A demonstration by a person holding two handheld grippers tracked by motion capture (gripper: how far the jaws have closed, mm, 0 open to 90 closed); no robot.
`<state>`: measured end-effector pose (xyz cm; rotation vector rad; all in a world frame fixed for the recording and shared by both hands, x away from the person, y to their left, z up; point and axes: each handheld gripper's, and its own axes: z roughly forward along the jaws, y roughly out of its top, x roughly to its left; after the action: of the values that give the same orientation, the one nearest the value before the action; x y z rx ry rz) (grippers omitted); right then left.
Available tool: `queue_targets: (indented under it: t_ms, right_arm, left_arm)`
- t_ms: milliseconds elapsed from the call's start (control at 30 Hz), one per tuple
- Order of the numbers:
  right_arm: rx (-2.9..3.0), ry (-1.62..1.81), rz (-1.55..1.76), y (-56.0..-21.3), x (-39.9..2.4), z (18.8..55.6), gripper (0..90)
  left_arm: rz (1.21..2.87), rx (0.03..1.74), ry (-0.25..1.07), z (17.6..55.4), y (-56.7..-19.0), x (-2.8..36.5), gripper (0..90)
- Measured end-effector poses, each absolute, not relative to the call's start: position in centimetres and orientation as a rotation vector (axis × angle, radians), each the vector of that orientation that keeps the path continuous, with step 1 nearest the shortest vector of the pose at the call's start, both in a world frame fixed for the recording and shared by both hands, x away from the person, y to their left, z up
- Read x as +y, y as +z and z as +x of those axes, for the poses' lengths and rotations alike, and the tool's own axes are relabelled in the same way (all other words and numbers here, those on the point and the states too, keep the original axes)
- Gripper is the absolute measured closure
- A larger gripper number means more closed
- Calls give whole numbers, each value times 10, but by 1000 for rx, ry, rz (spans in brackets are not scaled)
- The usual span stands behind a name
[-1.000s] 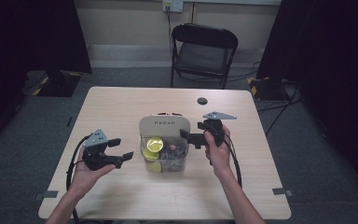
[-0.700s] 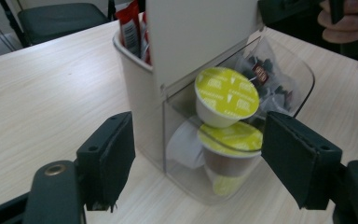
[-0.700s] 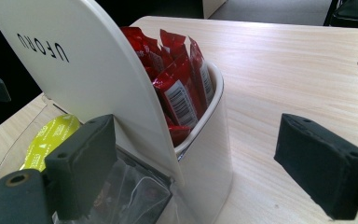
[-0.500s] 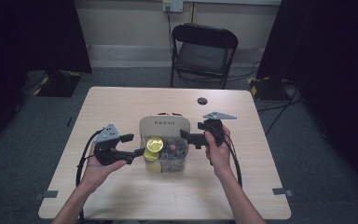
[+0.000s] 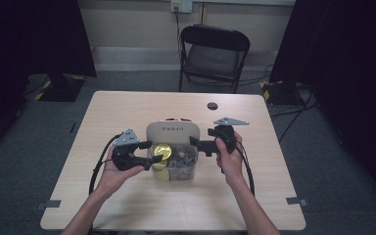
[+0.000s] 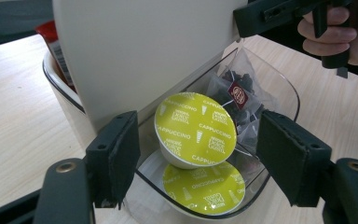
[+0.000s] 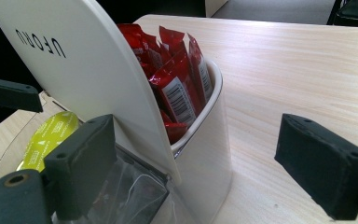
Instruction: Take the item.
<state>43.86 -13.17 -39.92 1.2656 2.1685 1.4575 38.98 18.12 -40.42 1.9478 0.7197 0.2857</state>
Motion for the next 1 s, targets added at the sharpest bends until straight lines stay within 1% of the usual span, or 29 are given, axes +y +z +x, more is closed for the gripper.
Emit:
queue_targets:
  t_ms: [67,267,433,633,767,1000]
  right_arm:
    - [2169,1458,1267,-399,-132,439,119]
    - [2167,1461,1263,-400,-132,439,117]
    - [2172,1465,1259,-400,-132,439,118]
    - [2179,1457,1260,-401,-130,439,119]
    - [2179,1454,1258,-401,-129,439,121]
    - [2182,1460,1255,-401,-130,439,120]
  left_arm:
    - [1943,713,269,390,-406,179,310]
    - [1988,695,293,393,-410,171,323]
    - [1975,701,273,395,-413,167,338]
    - [2001,694,266,394,-415,162,332]
    - [1989,699,251,394,-417,160,332]
    - [2004,694,242,395,-419,156,311]
